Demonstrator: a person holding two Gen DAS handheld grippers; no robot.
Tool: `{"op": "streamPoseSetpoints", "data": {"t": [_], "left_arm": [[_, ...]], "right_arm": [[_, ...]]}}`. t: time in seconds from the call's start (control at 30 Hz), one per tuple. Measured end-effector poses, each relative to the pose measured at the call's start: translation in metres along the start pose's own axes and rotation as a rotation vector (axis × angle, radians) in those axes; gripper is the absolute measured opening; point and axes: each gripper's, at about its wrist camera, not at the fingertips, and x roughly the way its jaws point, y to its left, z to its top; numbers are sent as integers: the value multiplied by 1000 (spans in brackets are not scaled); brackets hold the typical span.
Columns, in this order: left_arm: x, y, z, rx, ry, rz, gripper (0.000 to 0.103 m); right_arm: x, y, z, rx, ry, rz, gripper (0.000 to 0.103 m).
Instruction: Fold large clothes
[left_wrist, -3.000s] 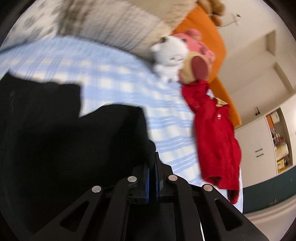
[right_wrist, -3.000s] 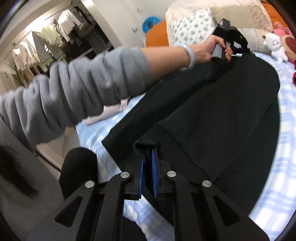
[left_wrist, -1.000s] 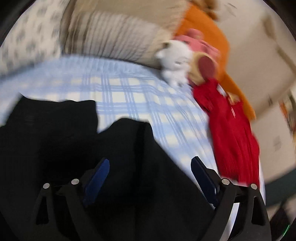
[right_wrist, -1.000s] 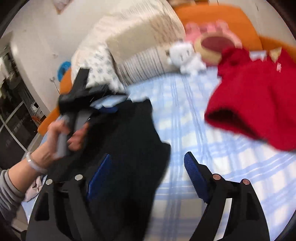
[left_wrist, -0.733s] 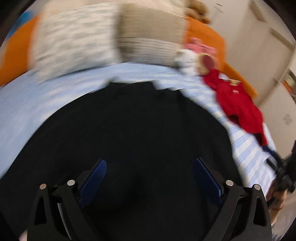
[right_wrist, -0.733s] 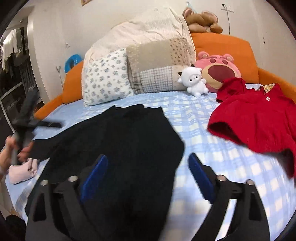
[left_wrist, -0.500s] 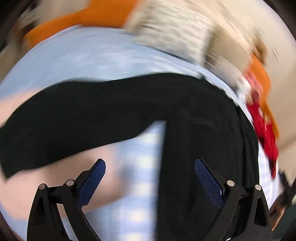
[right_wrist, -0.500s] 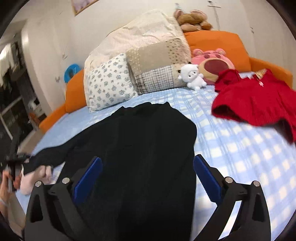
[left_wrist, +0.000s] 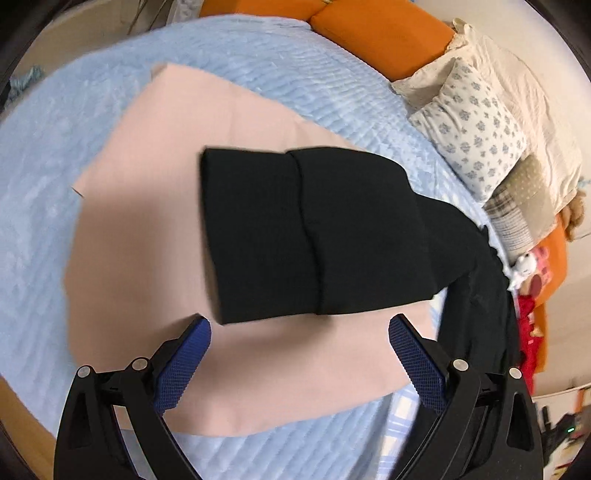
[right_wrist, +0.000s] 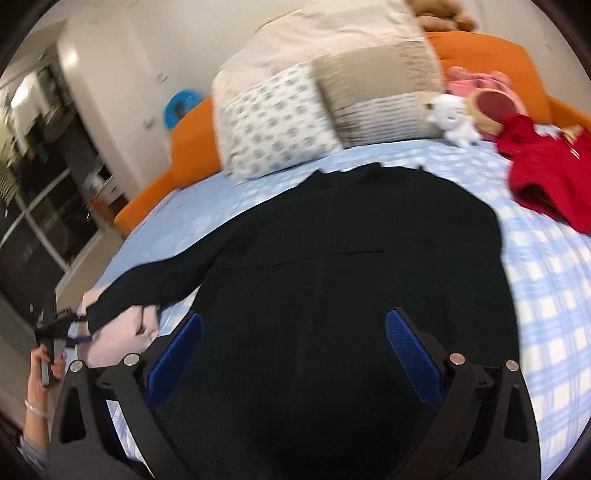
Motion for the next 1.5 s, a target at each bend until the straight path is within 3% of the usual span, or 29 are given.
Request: {"op": "streamPoseSetpoints", "data": {"t": [0.07, 0.23, 0.3, 0.33, 0.37, 0.4, 0.43, 0.47, 0.5, 0.53, 0.6, 0.63, 0.7, 0.83, 0.9, 1.07, 1.17, 1.27, 1.3, 1.4, 1.5], "left_arm": [[-3, 2, 5, 27, -9, 31, 98], [3, 2, 22, 6, -18, -45, 98], [5, -3, 26, 19, -24, -53, 96], [5, -6, 27, 39, -18, -40, 90], [7, -12, 30, 68, -11, 1, 75], [9, -14, 32, 84, -4, 25, 66], [9, -15, 33, 86, 1, 24, 45], [10, -14, 35, 72, 12, -3, 13], [11, -12, 36, 55, 32, -59, 13], [9, -13, 36, 46, 37, -116, 13], [0, -38, 35, 127, 12, -133, 13], [-5, -53, 32, 180, 1, -126, 12], [-18, -91, 25, 271, 6, -210, 12], [-38, -172, 3, 460, 27, -323, 11], [-45, -220, -23, 599, 51, -355, 11], [-40, -318, -121, 1005, 177, -392, 11], [-21, -349, -189, 1193, 275, -411, 11], [0, -355, -242, 1260, 365, -464, 12], [7, -358, -256, 1274, 381, -472, 12], [25, -356, -282, 1256, 420, -512, 12], [31, -352, -278, 1178, 448, -595, 11]], "right_arm": [[15, 19, 2, -48, 29, 7, 98], [76, 63, 14, -121, 122, 69, 97], [101, 76, 25, -142, 154, 123, 85], [113, 79, 32, -151, 171, 152, 77], [128, 82, 42, -157, 195, 164, 64], [140, 84, 49, -156, 217, 177, 58], [159, 84, 60, -137, 254, 213, 53], [170, 82, 67, -115, 277, 233, 35], [195, 79, 80, -69, 321, 254, 29], [206, 77, 87, -44, 340, 264, 29], [236, 73, 104, 8, 376, 261, 27], [249, 73, 111, 20, 393, 262, 27], [262, 71, 122, 47, 401, 259, 27], [259, 64, 133, 70, 381, 255, 29], [252, 61, 137, 57, 374, 241, 29], [237, 61, 154, -23, 381, 189, 29], [232, 73, 164, -84, 386, 176, 42], [238, 99, 169, -146, 386, 192, 80], [242, 107, 169, -161, 388, 192, 88], [271, 135, 163, -202, 447, 182, 87], [308, 154, 150, -297, 489, 55, 87]]}}
